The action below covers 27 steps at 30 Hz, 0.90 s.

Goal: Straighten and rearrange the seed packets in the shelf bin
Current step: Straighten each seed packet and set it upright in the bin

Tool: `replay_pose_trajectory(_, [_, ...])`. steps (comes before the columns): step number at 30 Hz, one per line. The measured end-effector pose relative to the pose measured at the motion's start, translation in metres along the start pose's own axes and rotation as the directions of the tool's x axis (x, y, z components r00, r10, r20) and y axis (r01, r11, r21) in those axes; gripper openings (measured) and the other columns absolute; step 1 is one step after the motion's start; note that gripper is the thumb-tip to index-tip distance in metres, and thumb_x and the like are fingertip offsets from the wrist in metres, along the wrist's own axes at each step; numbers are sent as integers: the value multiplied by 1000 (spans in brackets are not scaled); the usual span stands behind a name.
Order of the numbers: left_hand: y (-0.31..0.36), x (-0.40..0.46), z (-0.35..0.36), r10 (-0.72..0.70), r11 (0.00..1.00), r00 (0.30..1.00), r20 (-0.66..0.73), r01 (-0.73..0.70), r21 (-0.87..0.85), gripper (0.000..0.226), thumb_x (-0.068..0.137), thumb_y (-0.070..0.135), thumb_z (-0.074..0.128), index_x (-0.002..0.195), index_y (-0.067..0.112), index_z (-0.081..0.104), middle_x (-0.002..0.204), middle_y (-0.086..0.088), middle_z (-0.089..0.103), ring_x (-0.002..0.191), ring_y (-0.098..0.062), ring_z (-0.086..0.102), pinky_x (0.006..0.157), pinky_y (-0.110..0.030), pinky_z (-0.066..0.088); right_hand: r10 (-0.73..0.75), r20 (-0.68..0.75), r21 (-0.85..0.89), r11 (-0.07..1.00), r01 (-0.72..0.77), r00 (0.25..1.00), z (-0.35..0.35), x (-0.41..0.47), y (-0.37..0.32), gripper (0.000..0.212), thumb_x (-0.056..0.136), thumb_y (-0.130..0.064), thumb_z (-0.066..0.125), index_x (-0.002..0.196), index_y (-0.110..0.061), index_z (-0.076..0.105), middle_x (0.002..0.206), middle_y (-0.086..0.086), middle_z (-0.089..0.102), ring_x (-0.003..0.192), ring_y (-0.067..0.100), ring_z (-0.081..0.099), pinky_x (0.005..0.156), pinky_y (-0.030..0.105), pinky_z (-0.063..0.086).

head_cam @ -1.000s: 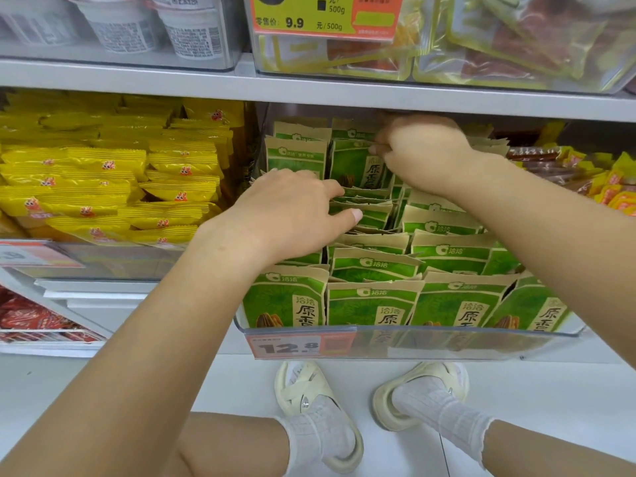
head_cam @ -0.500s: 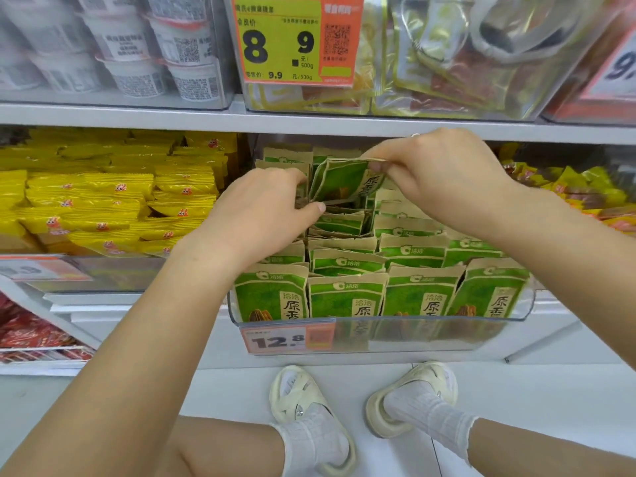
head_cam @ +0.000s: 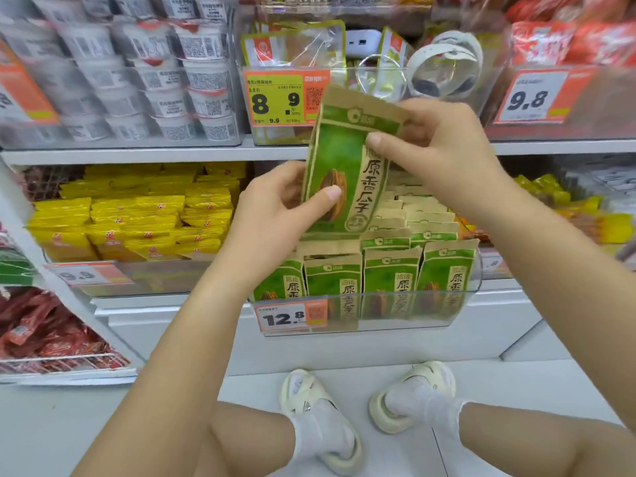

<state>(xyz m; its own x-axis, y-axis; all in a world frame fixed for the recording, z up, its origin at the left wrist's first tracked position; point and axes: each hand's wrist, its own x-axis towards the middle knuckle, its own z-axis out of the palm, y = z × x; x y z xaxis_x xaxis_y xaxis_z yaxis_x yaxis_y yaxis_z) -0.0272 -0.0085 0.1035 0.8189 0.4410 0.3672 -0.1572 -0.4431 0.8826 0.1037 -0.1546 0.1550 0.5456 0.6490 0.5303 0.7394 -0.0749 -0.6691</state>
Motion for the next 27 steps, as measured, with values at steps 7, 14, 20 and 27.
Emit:
replay_pose_trajectory(7, [-13, -84, 37, -363, 846, 929, 73, 361, -391, 25, 86, 23, 68, 110, 16, 70, 99, -3, 77, 92, -18, 73, 75, -33, 59, 413, 179, 320, 834, -450, 893, 29, -88, 8, 15, 93, -27, 58, 90, -18, 69, 74, -13, 72, 71, 1, 66, 63, 20, 52])
replay_pose_trajectory(14, [-29, -136, 53, -454, 820, 891, -24, 408, -401, 23, 83, 31, 67, 97, 16, 77, 94, -4, 77, 92, -20, 72, 81, -34, 58, 607, 307, 519, 539, -663, 733, 56, -176, 12, 28, 85, -32, 60, 105, -15, 70, 95, 5, 75, 84, 18, 71, 69, 26, 57])
replay_pose_trajectory(20, [-32, -157, 71, -544, 771, 833, -97, 451, -449, 16, 89, 28, 70, 90, 13, 76, 86, -5, 75, 76, -12, 67, 67, -24, 53, 649, 324, 698, 327, -637, 688, 65, -204, 8, 38, 75, -29, 63, 108, -13, 70, 91, 7, 75, 73, 15, 71, 64, 25, 55])
replay_pose_trajectory(27, [-31, -166, 85, -312, 947, 902, -297, 321, -20, 17, 86, 30, 71, 94, 35, 57, 103, 20, 61, 98, 3, 60, 81, -33, 56, 689, 140, 663, 469, -584, 711, 70, -205, 3, 17, 89, -12, 61, 102, -13, 72, 84, 2, 76, 71, 10, 69, 66, 22, 55])
